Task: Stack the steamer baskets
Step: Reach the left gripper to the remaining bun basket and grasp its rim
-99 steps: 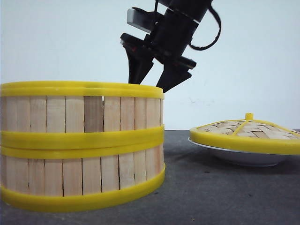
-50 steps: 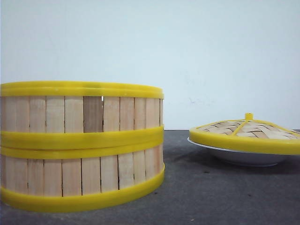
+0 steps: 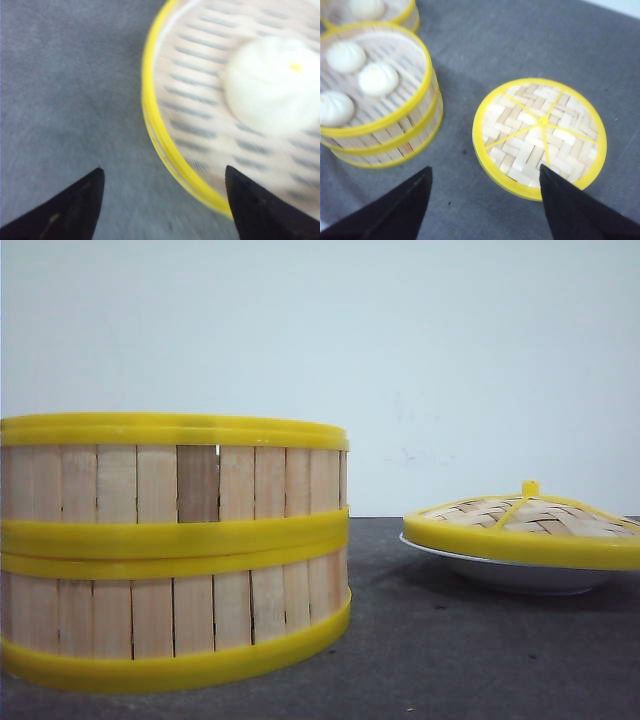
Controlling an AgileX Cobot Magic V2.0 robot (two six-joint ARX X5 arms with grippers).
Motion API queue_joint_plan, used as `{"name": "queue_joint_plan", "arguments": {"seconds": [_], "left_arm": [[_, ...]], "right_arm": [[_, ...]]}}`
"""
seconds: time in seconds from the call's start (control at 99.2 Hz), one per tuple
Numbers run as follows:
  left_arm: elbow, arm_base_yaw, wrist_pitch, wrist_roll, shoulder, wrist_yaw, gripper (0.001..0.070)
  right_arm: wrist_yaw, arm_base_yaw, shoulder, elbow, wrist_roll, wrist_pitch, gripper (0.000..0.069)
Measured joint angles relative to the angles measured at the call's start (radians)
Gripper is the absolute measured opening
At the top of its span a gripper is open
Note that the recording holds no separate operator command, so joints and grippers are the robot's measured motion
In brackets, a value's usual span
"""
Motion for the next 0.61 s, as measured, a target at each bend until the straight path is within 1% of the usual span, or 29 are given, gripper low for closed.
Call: {"name": "queue_joint_plan", "arguments": {"seconds": [0.212, 0.262, 0.333, 0.343, 0.373, 0.403, 0.444, 0.545, 0.605], "left_arm": [[0.088, 0.007, 0.001, 0.000, 0.159, 0.000, 0.0467], [0.097, 0.008, 0.000, 0.001, 0.180, 0.000, 0.0454], [0.108, 0.008, 0.007, 0.002, 0.202, 0.000, 0.0376], [0.108, 0.008, 0.011, 0.002, 0.206, 0.000, 0.0353], [0.110, 0.008, 0.013, 0.002, 0.211, 0.000, 0.0315], [0.111, 0.008, 0.017, 0.002, 0.216, 0.000, 0.0286], [0.112, 0.008, 0.022, 0.002, 0.224, 0.000, 0.0261], [0.112, 0.008, 0.041, 0.003, 0.242, 0.000, 0.0224], [0.112, 0.008, 0.048, 0.004, 0.243, 0.005, 0.0157]], "right_arm": [[0.068, 0.000, -0.036, 0.000, 0.054, -0.015, 0.0421], [0.086, 0.000, -0.036, 0.000, 0.064, -0.027, 0.0421], [0.106, 0.000, -0.036, 0.000, 0.073, -0.046, 0.0421], [0.107, 0.000, -0.036, 0.000, 0.074, -0.048, 0.0421], [0.109, 0.000, -0.036, 0.000, 0.076, -0.054, 0.0421], [0.110, 0.000, -0.036, 0.000, 0.079, -0.057, 0.0421], [0.110, 0.000, -0.036, 0.000, 0.080, -0.058, 0.0421], [0.110, 0.000, -0.037, 0.000, 0.082, -0.058, 0.0421], [0.111, 0.000, -0.037, 0.000, 0.082, -0.058, 0.0421]]}}
